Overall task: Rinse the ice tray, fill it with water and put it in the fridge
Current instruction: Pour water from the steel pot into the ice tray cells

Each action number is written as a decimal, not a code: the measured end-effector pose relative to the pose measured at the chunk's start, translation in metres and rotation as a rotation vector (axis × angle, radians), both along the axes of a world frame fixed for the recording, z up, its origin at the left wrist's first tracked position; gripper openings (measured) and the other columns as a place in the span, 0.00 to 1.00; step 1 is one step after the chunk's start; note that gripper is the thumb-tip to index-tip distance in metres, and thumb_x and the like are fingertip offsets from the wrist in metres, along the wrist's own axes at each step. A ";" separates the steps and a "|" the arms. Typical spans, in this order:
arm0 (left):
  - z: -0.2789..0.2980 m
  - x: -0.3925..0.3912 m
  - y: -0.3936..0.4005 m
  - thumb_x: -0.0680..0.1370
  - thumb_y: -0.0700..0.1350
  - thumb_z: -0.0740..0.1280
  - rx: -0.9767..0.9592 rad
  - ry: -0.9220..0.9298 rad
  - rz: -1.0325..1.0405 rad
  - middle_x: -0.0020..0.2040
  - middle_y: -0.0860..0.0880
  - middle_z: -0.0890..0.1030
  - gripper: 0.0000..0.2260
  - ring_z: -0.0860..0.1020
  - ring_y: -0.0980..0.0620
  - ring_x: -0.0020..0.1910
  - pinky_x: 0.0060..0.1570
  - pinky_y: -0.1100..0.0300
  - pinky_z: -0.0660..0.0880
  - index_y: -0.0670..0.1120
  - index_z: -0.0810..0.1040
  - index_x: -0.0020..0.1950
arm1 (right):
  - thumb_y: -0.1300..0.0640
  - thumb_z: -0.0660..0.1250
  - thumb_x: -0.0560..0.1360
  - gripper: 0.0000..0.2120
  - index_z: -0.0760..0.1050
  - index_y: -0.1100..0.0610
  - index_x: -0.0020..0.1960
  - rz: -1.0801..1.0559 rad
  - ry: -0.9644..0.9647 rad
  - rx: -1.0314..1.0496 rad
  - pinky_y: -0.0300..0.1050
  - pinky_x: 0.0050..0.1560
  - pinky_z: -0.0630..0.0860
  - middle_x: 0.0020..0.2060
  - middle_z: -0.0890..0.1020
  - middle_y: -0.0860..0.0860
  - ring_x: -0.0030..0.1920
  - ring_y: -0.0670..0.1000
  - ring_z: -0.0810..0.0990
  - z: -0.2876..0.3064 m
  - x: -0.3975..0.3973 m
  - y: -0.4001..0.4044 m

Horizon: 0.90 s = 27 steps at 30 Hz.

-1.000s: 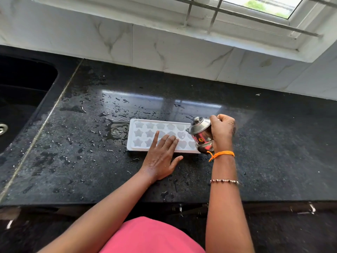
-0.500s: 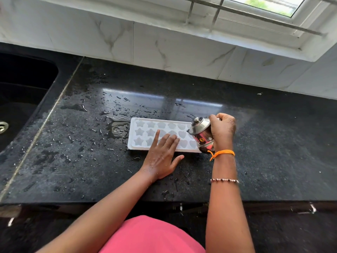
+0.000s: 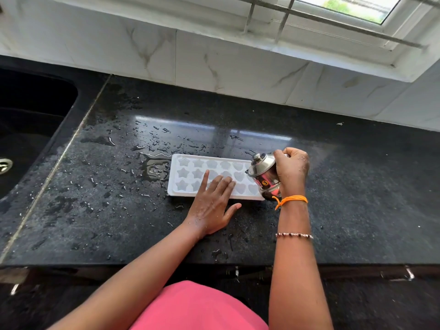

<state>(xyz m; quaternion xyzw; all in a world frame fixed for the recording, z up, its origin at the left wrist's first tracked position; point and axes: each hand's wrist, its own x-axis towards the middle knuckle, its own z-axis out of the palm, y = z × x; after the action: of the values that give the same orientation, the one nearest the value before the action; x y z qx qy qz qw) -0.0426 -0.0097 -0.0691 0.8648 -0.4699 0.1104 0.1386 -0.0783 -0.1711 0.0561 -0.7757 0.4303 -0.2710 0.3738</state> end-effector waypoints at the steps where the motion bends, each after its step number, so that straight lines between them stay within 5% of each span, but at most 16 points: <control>1: 0.000 0.000 0.000 0.77 0.60 0.53 0.000 0.000 0.000 0.63 0.44 0.76 0.28 0.73 0.43 0.63 0.69 0.40 0.53 0.41 0.74 0.65 | 0.63 0.63 0.70 0.19 0.62 0.55 0.23 0.000 0.001 -0.001 0.40 0.27 0.60 0.22 0.63 0.49 0.26 0.46 0.62 0.000 0.000 0.000; 27: 0.001 0.000 0.000 0.76 0.60 0.53 -0.003 -0.010 0.004 0.62 0.45 0.76 0.28 0.73 0.44 0.63 0.69 0.39 0.51 0.42 0.75 0.64 | 0.62 0.64 0.68 0.15 0.63 0.57 0.25 0.010 -0.020 -0.031 0.42 0.29 0.60 0.22 0.62 0.50 0.27 0.48 0.61 -0.007 -0.002 -0.011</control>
<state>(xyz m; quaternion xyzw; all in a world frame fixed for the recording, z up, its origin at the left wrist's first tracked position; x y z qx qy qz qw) -0.0427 -0.0096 -0.0685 0.8650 -0.4686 0.1158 0.1372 -0.0802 -0.1823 0.0494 -0.7808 0.4182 -0.2837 0.3674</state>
